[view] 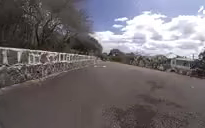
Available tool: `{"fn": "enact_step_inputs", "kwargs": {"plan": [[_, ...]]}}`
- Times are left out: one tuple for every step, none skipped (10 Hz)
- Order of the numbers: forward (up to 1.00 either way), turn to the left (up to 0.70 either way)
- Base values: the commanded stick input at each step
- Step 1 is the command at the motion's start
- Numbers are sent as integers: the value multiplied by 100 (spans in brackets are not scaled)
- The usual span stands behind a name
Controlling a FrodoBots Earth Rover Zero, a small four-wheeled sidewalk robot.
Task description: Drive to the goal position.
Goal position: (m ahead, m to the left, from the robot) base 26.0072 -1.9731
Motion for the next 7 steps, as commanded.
{"fn": "enact_step_inputs", "kwargs": {"plan": [[85, 1], [85, 1], [85, 1], [85, 1], [85, 1], [85, 1], [85, 1]]}}
